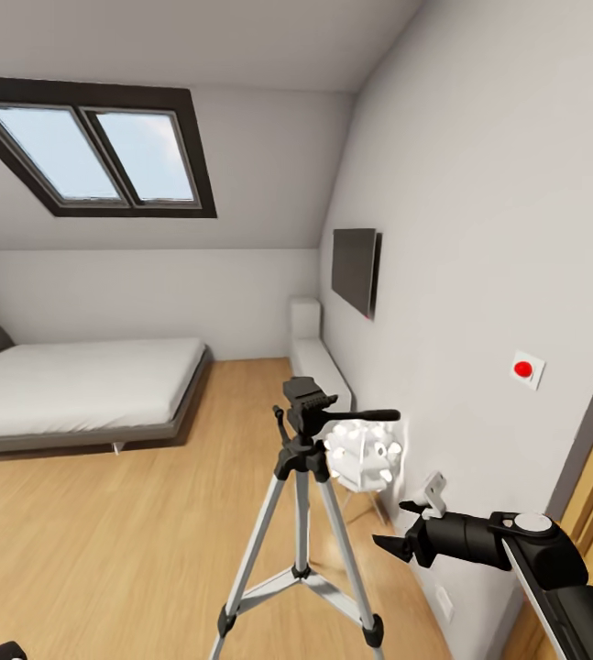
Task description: Attach the digital camera to the camera tripod in the bedroom.
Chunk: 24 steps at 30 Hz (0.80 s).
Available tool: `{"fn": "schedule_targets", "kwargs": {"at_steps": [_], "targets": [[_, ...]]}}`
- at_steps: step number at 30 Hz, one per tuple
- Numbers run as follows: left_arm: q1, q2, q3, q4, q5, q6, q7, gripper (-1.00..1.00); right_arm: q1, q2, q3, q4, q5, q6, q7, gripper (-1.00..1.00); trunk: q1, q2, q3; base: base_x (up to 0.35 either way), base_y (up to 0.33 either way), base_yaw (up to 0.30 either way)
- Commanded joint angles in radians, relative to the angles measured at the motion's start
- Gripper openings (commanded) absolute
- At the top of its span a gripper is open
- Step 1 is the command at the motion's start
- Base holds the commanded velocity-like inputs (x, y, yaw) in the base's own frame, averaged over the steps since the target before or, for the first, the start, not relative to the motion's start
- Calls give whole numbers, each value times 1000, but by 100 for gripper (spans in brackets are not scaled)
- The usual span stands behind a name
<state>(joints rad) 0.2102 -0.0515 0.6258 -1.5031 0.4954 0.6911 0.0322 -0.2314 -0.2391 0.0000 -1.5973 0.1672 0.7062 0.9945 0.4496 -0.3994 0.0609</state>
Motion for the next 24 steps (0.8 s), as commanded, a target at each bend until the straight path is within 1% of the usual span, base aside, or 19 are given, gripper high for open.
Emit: {"fn": "schedule_targets", "kwargs": {"at_steps": [1, 8, 11, 16, 17, 24], "targets": [[0, -1, 2, -1, 6, 5, 2, -100, 0, 0, 0, -1, 8, 4, 7, 100, 0, -1, 0, 0, -1, 253], [0, -1, 1, -1, 6, 6, 2, -100, 0, 0, 0, 0, 8, 3, 7, 100, 0, -1, 0, 0, 0, 260], [0, -1, 0, -1, 7, 8, 2, -100, 0, 0, 0, 1, 9, 3, 7, 100, 0, -1, 0, 0, -3, 162], [0, -1, -2, -4, 7, 8, 2, -100, 0, 0, 0, 1, 8, 4, 7, 100, 0, -1, 0, 0, -148, 59], [0, -2, -7, -7, 8, 7, 3, -100, 0, 0, 0, 1, 8, 4, 10, 100, 0, -1, 0, 0, -93, 14], [0, -1, -6, -7, 7, 10, 3, -100, 0, 0, 0, 1, 8, 3, 35, 100, 0, -1, 0, 0, -40, 6]]}}
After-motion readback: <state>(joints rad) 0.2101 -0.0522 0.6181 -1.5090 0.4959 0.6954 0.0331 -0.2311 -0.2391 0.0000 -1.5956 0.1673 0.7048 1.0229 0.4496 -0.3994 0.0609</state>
